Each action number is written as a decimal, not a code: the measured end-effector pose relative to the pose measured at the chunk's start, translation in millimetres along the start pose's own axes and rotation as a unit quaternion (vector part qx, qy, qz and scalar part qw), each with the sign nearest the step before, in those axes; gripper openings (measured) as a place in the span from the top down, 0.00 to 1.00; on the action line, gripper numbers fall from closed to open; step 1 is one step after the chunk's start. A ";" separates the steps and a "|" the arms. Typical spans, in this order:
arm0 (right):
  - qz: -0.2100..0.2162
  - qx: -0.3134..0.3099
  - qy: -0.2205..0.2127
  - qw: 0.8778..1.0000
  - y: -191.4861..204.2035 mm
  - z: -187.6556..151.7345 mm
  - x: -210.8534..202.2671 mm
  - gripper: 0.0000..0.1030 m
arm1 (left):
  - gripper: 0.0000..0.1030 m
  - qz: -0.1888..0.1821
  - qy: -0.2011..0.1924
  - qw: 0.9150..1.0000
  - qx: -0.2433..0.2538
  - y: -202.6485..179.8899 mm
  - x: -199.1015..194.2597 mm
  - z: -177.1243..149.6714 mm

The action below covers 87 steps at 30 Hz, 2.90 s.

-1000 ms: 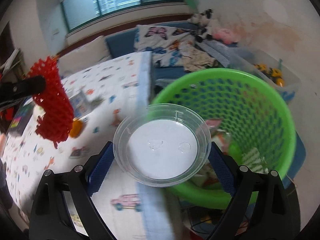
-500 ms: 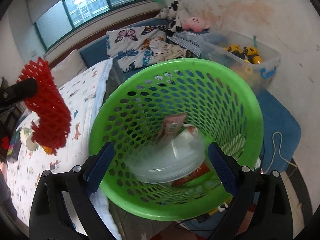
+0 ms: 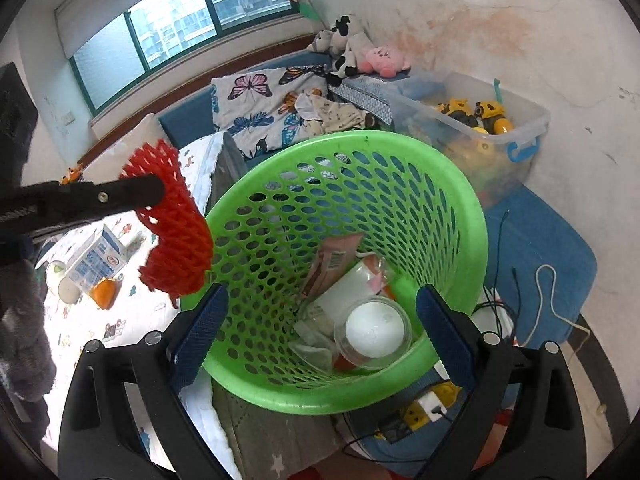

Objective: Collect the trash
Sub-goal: 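Lower the red scrubber into the basket and open the left tool, then grasp the white paper cup on the bed with the left tool, then grasp the white milk carton with the right tool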

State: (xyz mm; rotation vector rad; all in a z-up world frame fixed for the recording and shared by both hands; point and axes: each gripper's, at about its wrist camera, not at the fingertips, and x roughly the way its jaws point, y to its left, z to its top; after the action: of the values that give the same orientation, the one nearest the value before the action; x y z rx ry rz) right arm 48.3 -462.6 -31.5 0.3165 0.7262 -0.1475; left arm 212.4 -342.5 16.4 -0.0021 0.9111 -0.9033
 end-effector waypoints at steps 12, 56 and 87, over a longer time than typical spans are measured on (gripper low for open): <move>0.001 -0.008 -0.006 1.000 11.5 -0.6 -6.4 0.09 | 0.59 -0.019 -0.011 1.000 0.004 2.6 -13.5 -11.0; 0.144 -0.086 0.059 0.984 186.1 8.7 41.2 0.07 | 0.47 0.263 -0.100 0.864 -0.418 294.1 -213.8 -131.5; 0.224 0.154 0.246 0.930 268.4 53.7 155.6 0.08 | 0.36 0.230 -0.052 0.856 -0.460 339.5 -172.5 -127.2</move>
State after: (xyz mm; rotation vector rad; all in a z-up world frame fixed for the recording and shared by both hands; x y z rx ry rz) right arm 261.8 -231.2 -36.0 0.8316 1.1086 0.2675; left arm 305.7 38.4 -69.7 -0.6270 1.1056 0.0412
